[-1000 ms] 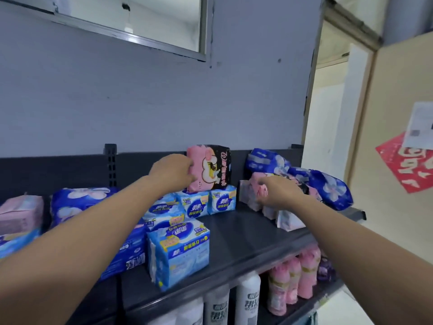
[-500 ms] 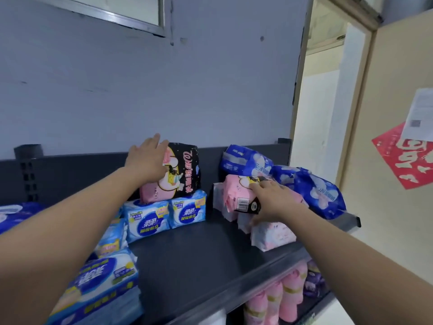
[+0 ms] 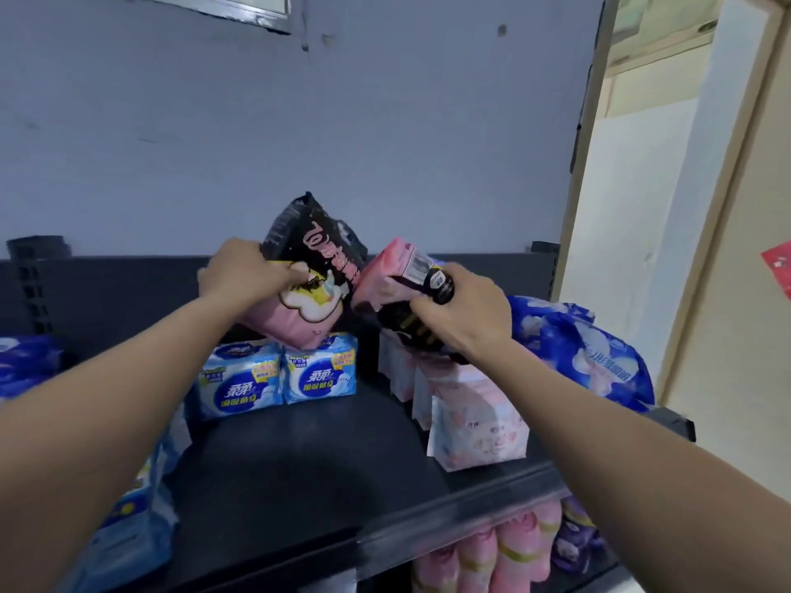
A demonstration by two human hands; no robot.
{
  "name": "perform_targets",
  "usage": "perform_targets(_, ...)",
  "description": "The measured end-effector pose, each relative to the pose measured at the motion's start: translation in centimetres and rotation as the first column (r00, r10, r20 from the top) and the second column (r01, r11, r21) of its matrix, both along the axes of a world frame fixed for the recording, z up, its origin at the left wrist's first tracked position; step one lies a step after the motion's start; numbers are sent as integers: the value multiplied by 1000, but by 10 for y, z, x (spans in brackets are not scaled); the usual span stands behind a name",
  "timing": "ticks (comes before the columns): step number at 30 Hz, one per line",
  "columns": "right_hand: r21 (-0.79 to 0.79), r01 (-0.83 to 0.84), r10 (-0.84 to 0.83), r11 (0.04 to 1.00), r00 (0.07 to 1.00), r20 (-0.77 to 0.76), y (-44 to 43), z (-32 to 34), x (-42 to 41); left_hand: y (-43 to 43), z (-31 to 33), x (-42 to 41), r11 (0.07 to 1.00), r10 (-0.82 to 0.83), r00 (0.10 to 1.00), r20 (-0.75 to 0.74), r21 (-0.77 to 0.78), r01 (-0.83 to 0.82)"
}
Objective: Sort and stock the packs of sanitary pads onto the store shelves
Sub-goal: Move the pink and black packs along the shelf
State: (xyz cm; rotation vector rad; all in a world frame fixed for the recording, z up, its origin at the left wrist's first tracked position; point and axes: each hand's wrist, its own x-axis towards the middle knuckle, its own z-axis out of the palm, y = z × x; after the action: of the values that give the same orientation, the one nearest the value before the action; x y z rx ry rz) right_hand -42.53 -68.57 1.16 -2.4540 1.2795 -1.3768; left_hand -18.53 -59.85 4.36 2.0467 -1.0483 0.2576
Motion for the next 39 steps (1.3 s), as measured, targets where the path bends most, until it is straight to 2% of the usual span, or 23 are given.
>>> perform_targets(1,64,-27,20,998,993,114,1,5,2,4,-2,0,985,-119,964,-238,-148,85)
perform_targets(2,124,-58,28,991,973,227,1,9,5,9,-3,1,950,-226,882,-414,-296,105)
perform_targets(3,183,-90,23,979,941,337,0,13,7,13,-5,5,910,-311,790,-528,-405,88)
perform_targets(5,279,-173,3,945,855,518,-1,17,9,26,-11,13,855,-446,608,-657,-514,72)
perform_targets(7,350,-275,-2,896,784,621,2,18,13,39,-15,12,805,-577,428,-695,-572,157)
perform_targets(9,402,-469,16,786,666,746,6,19,20,49,-17,-2,774,-633,293,-717,-582,249)
perform_targets(11,432,-670,19,603,554,833,12,19,29,54,-20,-16,716,-692,195,-696,-626,308)
perform_targets(12,437,-736,37,517,530,847,15,18,33,54,-22,-21,683,-721,156,-675,-655,323)
perform_targets(14,459,-791,110,405,541,834,20,18,38,55,-21,-29,649,-745,101,-660,-681,340)
perform_targets(16,465,-810,181,358,549,816,22,19,40,57,-21,-35,658,-730,92,-677,-660,363)
perform_targets(17,468,-805,205,365,560,803,22,18,39,58,-22,-36,665,-724,98,-683,-654,360)
perform_targets(18,482,-760,227,435,611,758,22,18,35,58,-24,-35,671,-722,107,-683,-656,345)
perform_targets(19,501,-656,234,564,709,665,21,16,28,59,-26,-34,675,-723,110,-682,-664,321)
perform_targets(21,429,-304,142,850,918,371,13,6,9,61,-29,-31,676,-729,114,-675,-683,275)
perform_targets(22,369,-110,45,923,982,183,6,-2,-3,62,-31,-30,683,-725,126,-677,-682,263)
perform_targets(23,315,59,-61,947,998,-3,1,-10,-15,63,-34,-28,692,-718,144,-681,-675,254)
perform_targets(25,269,271,-195,924,940,-279,-13,-24,-36,61,-41,-25,731,-681,198,-705,-643,229)
perform_targets(28,314,410,-232,856,848,-477,-29,-41,-56,56,-54,-22,814,-579,310,-754,-556,167)
perform_targets(30,332,435,-222,837,824,-522,-42,-52,-63,52,-59,-23,850,-516,378,-769,-516,109)
perform_targets(34,320,441,-242,839,828,-507,-55,-58,-73,47,-62,-29,890,-440,424,-792,-446,90)
perform_targets(36,240,450,-267,860,798,-540,-58,-57,-76,43,-62,-33,904,-414,440,-797,-415,99)
perform_targets(39,37,398,-302,917,751,-587,-59,-50,-77,39,-63,-43,928,-349,500,-793,-366,68)
